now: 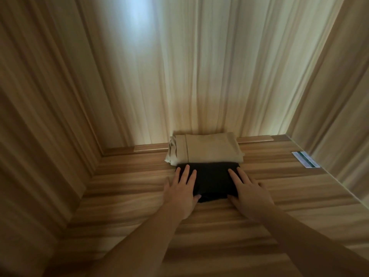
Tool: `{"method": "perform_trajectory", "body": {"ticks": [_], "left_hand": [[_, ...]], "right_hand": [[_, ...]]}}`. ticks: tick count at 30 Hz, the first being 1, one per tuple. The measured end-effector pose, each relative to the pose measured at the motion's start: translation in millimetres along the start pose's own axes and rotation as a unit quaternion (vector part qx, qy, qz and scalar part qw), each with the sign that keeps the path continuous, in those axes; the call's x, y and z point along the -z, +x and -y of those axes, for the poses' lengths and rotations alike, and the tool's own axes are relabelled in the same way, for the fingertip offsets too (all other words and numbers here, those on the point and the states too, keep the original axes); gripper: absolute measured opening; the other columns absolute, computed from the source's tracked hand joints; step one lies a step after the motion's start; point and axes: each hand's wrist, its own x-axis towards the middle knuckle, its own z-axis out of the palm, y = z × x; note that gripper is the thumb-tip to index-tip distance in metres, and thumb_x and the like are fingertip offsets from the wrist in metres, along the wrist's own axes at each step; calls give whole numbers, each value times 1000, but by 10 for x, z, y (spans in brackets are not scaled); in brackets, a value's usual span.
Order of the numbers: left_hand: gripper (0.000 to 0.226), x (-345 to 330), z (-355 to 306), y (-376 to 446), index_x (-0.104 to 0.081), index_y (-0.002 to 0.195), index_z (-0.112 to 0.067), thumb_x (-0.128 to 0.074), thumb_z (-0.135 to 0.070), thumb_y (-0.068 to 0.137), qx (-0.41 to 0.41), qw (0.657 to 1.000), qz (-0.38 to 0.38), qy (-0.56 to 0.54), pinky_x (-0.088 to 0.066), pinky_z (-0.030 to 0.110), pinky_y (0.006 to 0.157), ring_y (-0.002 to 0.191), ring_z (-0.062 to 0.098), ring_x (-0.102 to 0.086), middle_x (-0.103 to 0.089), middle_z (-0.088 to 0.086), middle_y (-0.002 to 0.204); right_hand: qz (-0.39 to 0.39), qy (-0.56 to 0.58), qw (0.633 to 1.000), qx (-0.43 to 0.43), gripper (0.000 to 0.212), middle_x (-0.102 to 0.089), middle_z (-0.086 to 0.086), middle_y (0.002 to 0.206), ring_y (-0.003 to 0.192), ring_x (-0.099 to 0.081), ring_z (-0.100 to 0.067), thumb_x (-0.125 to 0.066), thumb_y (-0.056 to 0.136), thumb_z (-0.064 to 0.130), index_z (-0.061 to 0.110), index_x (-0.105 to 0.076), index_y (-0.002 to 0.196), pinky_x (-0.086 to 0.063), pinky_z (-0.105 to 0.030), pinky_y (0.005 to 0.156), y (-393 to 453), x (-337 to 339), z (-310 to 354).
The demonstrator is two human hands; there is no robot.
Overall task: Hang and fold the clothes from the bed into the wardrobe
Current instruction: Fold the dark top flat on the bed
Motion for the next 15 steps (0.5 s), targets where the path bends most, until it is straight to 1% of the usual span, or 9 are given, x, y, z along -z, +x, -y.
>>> {"method": "perform_trajectory", "body": {"ticks": [4, 6, 8, 9, 10, 12, 13, 14, 15], "left_hand": [[76, 190, -127, -113, -1, 155, -31, -29, -66, 95, -33, 999, -11, 32, 3, 52, 120, 150, 22, 12, 7, -2, 164], [72, 333, -232, -166, -4, 155, -31, -28, -64, 96, -49, 998, -14, 28, 3, 50, 121, 150, 21, 9, 3, -1, 164], [68, 526, -329, -241, -9, 155, -31, -31, -59, 98, -63, 998, -9, 14, 0, 48, 121, 150, 21, 4, -1, -2, 164], [66, 648, -365, -283, -13, 155, -31, -34, -56, 98, -74, 997, -11, 4, -5, 48, 122, 150, 21, -2, -6, -1, 164], [63, 776, -399, -331, -19, 154, -31, -38, -52, 98, -91, 996, -18, -7, -13, 47, 121, 149, 22, -12, -15, -1, 162], [54, 1009, -464, -429, -35, 149, -29, -43, -45, 97, -130, 990, -44, -28, -33, 44, 112, 138, 22, -36, -37, -2, 151], [49, 1121, -507, -493, -44, 143, -28, -44, -42, 96, -141, 988, -63, -27, -40, 41, 107, 129, 20, -44, -47, -3, 143], [43, 1225, -544, -555, -51, 136, -26, -45, -40, 95, -140, 987, -80, -16, -44, 40, 101, 122, 20, -50, -54, -2, 134], [39, 1315, -582, -618, -56, 128, -24, -44, -39, 95, -131, 987, -91, -4, -46, 39, 97, 116, 20, -53, -59, -1, 126]], "right_hand": [[-4, 23, 1000, 9, 80, 0, 2, 163, 147, -16, -23, -43, 94, 52, 32, 5, 154, -22, -46, 116, -211, 178, 48], [-7, 48, 999, 9, 82, 0, 2, 163, 148, -14, -22, -46, 92, 51, 32, 4, 154, -20, -46, 117, -334, 325, 41], [-25, 72, 997, 9, 84, -2, 3, 163, 147, -16, -22, -51, 91, 48, 32, 2, 154, -23, -47, 116, -459, 527, 9], [-31, 87, 996, 5, 84, -3, 3, 162, 146, -19, -23, -53, 91, 46, 32, 1, 153, -26, -47, 115, -534, 653, -20], [-39, 105, 994, 1, 83, -5, 3, 162, 145, -22, -23, -55, 91, 43, 31, -1, 153, -29, -46, 114, -602, 802, -63], [-49, 117, 992, -13, 75, -19, 0, 156, 138, -34, -24, -55, 92, 37, 26, -12, 153, -37, -42, 108, -749, 1080, -191], [-60, 112, 992, -20, 66, -30, 0, 149, 131, -42, -24, -54, 93, 36, 23, -24, 150, -40, -39, 103, -835, 1209, -267], [-80, 105, 991, -23, 54, -42, 1, 141, 123, -49, -23, -53, 93, 36, 21, -38, 142, -43, -37, 98, -925, 1309, -347], [-109, 96, 989, -25, 41, -53, 5, 127, 112, -56, -21, -51, 90, 40, 23, -50, 128, -47, -35, 93, -1024, 1379, -422]]}}
